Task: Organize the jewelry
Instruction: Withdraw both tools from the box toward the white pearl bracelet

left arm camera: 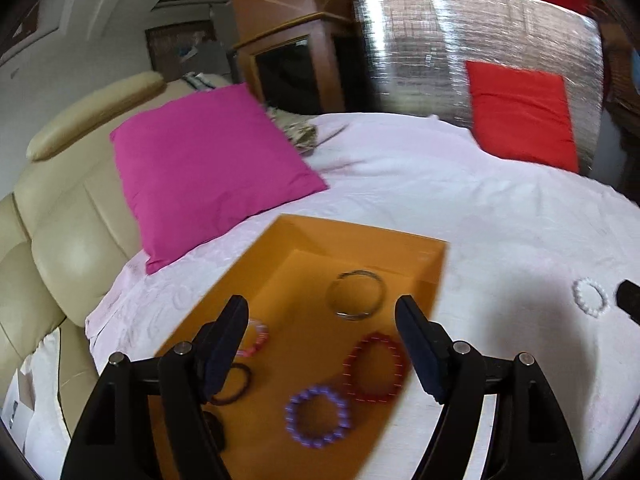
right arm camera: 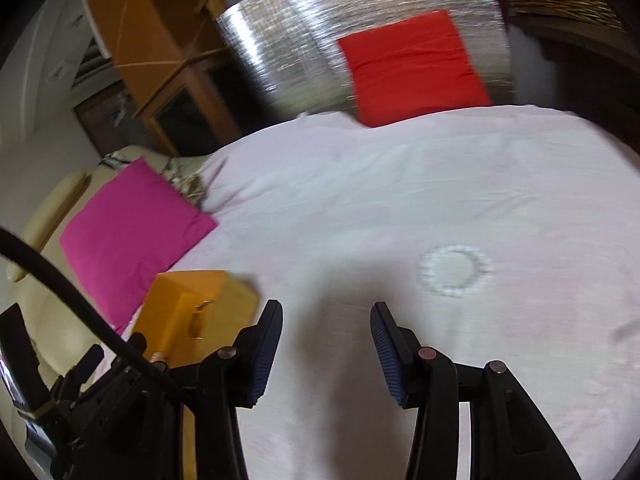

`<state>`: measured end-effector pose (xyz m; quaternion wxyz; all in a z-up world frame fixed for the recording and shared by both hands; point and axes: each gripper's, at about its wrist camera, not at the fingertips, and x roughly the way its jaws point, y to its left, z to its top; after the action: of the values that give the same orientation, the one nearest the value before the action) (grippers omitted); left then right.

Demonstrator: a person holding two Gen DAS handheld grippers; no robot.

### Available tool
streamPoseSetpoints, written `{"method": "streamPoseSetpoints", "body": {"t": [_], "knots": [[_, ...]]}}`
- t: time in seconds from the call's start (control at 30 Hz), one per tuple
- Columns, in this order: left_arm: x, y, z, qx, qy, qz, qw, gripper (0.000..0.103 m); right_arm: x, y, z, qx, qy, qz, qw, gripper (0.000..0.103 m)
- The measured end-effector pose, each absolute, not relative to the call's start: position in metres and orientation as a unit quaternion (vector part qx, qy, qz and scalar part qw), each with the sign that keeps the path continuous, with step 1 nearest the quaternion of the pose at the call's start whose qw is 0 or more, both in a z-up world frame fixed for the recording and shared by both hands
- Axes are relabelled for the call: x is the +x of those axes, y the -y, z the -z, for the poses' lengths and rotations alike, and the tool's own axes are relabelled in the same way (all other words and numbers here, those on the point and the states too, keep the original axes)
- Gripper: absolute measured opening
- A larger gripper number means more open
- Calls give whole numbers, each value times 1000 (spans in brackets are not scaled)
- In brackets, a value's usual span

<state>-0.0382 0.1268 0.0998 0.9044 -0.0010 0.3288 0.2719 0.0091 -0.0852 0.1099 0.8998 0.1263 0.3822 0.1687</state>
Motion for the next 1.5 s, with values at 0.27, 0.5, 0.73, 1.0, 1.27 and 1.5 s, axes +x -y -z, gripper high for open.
{"method": "streamPoseSetpoints", "body": {"t": [0.27, 0.5, 0.73, 1.0, 1.27, 1.5], "knots": [[-26, -86, -97, 46, -323, -254, 910, 77, -4, 155, -113, 137, -392, -133, 900, 50], [-19, -72, -96, 36, -325, -230, 916, 77, 5, 167, -113, 131, -395, -123, 901, 50], [-12, -60, -93, 38, -333, -216, 917, 77, 13, 172, -102, 118, -412, -114, 896, 50], [-11, -54, -88, 43, -337, -213, 916, 77, 15, 174, -99, 110, -415, -106, 897, 50], [-9, -49, -85, 48, -344, -202, 916, 77, 18, 177, -90, 106, -422, -95, 895, 50], [-3, -42, -79, 52, -357, -191, 913, 77, 24, 180, -79, 95, -433, -91, 892, 50]]}}
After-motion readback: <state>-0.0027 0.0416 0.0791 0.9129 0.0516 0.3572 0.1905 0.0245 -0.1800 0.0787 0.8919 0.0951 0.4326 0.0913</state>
